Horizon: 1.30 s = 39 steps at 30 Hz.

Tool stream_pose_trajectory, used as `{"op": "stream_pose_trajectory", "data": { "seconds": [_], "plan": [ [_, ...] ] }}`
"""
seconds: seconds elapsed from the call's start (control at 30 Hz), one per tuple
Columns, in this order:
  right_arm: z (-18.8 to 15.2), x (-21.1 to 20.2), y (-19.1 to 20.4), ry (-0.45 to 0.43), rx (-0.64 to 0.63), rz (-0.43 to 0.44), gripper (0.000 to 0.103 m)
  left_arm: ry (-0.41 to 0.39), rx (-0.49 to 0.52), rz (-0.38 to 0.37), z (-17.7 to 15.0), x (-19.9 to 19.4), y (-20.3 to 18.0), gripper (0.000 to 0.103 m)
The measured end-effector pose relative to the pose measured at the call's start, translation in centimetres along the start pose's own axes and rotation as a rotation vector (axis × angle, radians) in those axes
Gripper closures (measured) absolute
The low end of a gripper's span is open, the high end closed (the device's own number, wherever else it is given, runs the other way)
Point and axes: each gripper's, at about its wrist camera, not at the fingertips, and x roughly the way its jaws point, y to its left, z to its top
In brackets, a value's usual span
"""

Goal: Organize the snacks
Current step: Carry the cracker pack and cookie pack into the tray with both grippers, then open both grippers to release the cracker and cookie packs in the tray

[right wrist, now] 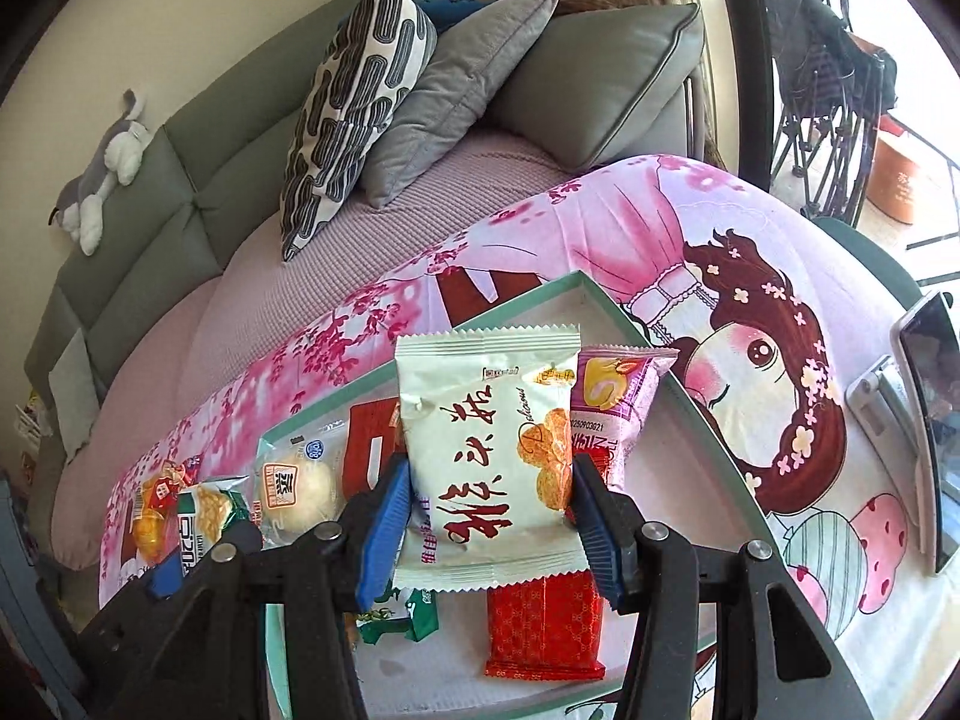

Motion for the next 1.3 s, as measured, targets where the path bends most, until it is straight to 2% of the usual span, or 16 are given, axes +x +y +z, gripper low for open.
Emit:
{"op": "stream_pose_trajectory", "data": {
  "seconds": [0.43, 0.73, 0.8, 0.83, 0.93, 1.13, 1.3],
  "plan": [
    [-1.4, 2.0, 1.7, 0.074, -0.056, 0.002, 0.047, 0.065, 0.027, -0.009, -1.0, 1.8, -0.9, 0.051],
    [-1.9, 2.5, 1.5, 0.102, -0.061, -0.031, 0.047, 0.088, 0.012, -0.004, -1.2, 2.2, -0.6, 0.051],
    [-2.0, 2.7, 1.4, 0.109, -0.06, -0.035, 0.047, 0.096, 0.012, -0.003, -1.2, 2.3, -0.6, 0.049],
    [-2.0, 2.7, 1.4, 0.113, -0.059, -0.037, 0.047, 0.1, 0.014, -0.001, -1.2, 2.3, -0.6, 0.045],
    [-2.0, 2.9, 1.3, 0.118, -0.058, -0.053, 0.044, 0.102, 0.015, -0.001, -1.2, 2.3, -0.7, 0.041],
    [-2.0, 3.0, 1.3, 0.124, -0.058, -0.065, 0.036, 0.102, 0.022, 0.001, -1.2, 2.0, -0.7, 0.041],
    [-2.0, 2.9, 1.3, 0.121, -0.06, -0.091, 0.029, 0.072, 0.013, 0.007, -0.9, 0.9, -0.2, 0.041]
  ]
}}
